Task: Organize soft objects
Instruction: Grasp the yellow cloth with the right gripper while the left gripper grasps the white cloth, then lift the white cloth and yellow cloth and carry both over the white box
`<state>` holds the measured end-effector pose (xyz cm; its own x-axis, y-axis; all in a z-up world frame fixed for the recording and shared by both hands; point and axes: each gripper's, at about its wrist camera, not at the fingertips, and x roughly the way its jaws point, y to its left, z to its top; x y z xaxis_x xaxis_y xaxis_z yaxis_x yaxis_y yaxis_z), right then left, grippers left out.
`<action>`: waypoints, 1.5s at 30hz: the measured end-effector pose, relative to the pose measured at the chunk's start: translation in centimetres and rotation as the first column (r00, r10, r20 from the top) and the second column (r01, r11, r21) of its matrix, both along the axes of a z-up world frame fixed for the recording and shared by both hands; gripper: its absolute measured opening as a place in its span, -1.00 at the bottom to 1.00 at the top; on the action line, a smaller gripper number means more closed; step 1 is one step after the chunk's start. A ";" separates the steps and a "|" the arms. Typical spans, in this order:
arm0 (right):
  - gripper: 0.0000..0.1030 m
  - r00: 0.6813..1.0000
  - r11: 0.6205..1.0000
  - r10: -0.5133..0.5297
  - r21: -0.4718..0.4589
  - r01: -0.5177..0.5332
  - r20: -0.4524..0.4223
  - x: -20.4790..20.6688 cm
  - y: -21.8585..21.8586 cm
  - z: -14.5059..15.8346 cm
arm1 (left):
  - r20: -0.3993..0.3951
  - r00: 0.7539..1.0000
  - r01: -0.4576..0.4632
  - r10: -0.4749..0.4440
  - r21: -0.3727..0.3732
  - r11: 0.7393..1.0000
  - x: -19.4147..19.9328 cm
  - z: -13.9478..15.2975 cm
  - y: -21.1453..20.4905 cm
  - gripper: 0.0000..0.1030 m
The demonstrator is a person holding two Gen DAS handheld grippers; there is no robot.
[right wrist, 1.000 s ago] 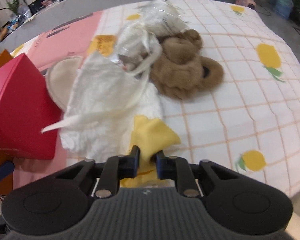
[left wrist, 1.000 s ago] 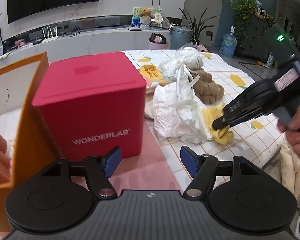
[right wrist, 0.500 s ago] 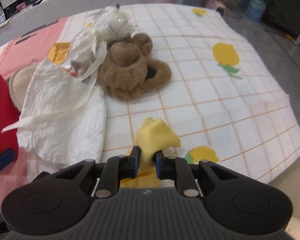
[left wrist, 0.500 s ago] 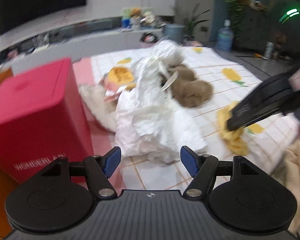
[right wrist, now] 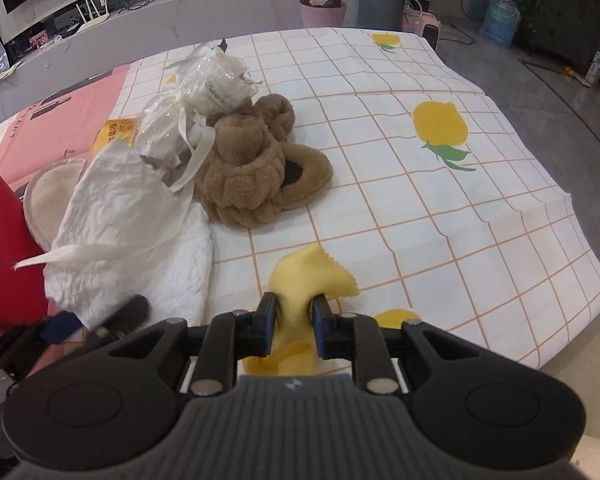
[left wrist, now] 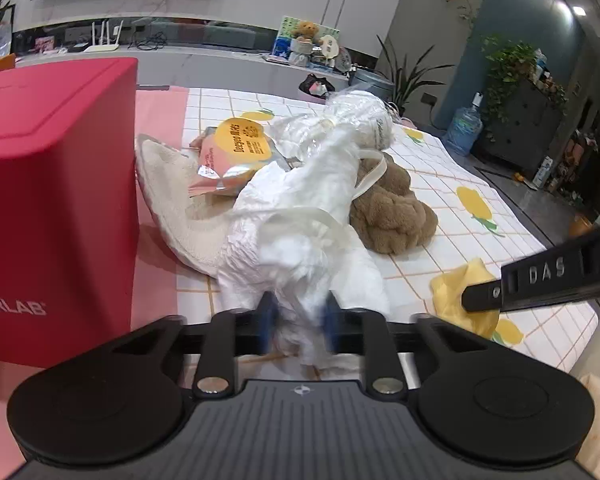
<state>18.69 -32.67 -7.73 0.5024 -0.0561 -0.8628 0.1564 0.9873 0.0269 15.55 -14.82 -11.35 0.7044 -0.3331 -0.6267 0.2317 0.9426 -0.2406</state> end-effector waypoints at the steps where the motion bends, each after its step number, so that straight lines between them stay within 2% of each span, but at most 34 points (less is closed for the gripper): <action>1: -0.66 1.000 1.000 0.000 -0.002 0.000 0.002 0.0 0.0 0.0 | 0.010 1.000 0.006 -0.006 0.004 1.000 -0.2 0.0 0.1 -0.62; 4: -0.65 1.000 1.000 0.006 0.006 -0.006 0.008 -0.1 -0.1 0.1 | 0.081 0.996 0.039 -0.042 0.034 0.999 -1.6 0.5 0.5 -0.73; 7: -0.66 1.000 1.000 0.005 0.014 -0.005 0.017 -0.2 -0.2 0.2 | 0.179 0.982 0.053 -0.058 0.032 0.998 -3.4 2.1 1.4 -0.74; 11: -0.67 1.000 0.999 -0.001 0.038 0.000 0.019 -0.4 -0.5 0.4 | 0.329 0.944 0.034 -0.039 0.021 0.999 -5.6 5.0 2.6 -0.74; 13: -0.62 1.000 0.999 0.003 0.041 -0.003 0.003 -0.6 -0.7 0.3 | 0.373 0.927 0.015 -0.020 0.016 1.000 -6.4 6.1 3.1 -0.74; 14: -0.54 1.000 0.999 0.001 0.040 -0.001 -0.005 -0.6 -0.7 0.2 | 0.385 0.923 0.011 -0.019 0.023 1.000 -6.6 6.4 3.3 -0.74; 16: 0.28 0.999 0.998 -0.038 0.041 0.038 -0.011 -0.7 -1.2 0.2 | 0.405 0.914 -0.001 -0.017 0.045 0.999 -7.0 6.6 3.4 -0.74; 20: 0.53 0.994 0.988 -0.108 0.113 0.108 -0.008 -0.7 -2.7 0.2 | 0.424 0.906 -0.025 -0.014 0.088 0.996 -7.5 6.7 3.2 -0.74; 21: 0.71 0.994 0.984 -0.110 0.136 0.112 -0.022 -0.6 -2.9 -0.2 | 0.427 0.904 -0.028 -0.012 0.088 0.996 -7.5 6.8 3.1 -0.73; 24: 0.76 0.989 0.979 -0.117 0.154 0.130 -0.093 0.3 -2.8 -2.0 | 0.439 0.898 -0.031 -0.007 0.080 0.996 -7.6 7.2 3.0 -0.73; 26: 0.73 0.985 0.979 -0.125 0.148 0.143 -0.121 0.8 -2.5 -2.9 | 0.429 0.903 -0.026 -0.004 0.063 0.998 -7.4 7.2 3.2 -0.73; 32: 0.68 0.988 0.988 -0.118 0.093 0.127 -0.098 1.0 -1.6 -3.0 | 0.358 0.933 -0.033 0.030 0.001 0.999 -6.8 7.2 4.5 -0.73; 35: 0.37 0.991 0.994 -0.099 0.027 0.102 -0.094 0.9 -1.3 -3.0 | 0.321 0.946 -0.047 0.050 -0.016 0.999 -6.3 7.1 5.3 -0.73; 38: -0.04 0.993 0.996 -0.087 -0.012 0.086 -0.086 0.8 -1.0 -2.7 | 0.308 0.950 -0.052 0.052 -0.009 0.999 -6.1 6.9 5.6 -0.74; 40: -0.67 0.992 0.996 -0.090 -0.030 0.088 -0.088 0.7 -0.7 -2.5 | 0.311 0.949 -0.051 0.051 -0.006 0.999 -6.2 6.8 5.8 -0.74; 41: -0.82 0.992 0.996 -0.088 -0.034 0.085 -0.088 0.7 -0.6 -2.5 | 0.313 0.949 -0.051 0.050 -0.005 0.999 -6.2 6.9 5.9 -0.74; 45: -0.92 0.997 0.997 -0.070 -0.030 0.068 -0.044 0.2 0.1 -2.0 | 0.303 0.951 -0.055 0.057 -0.017 0.998 -6.5 7.3 5.9 -0.74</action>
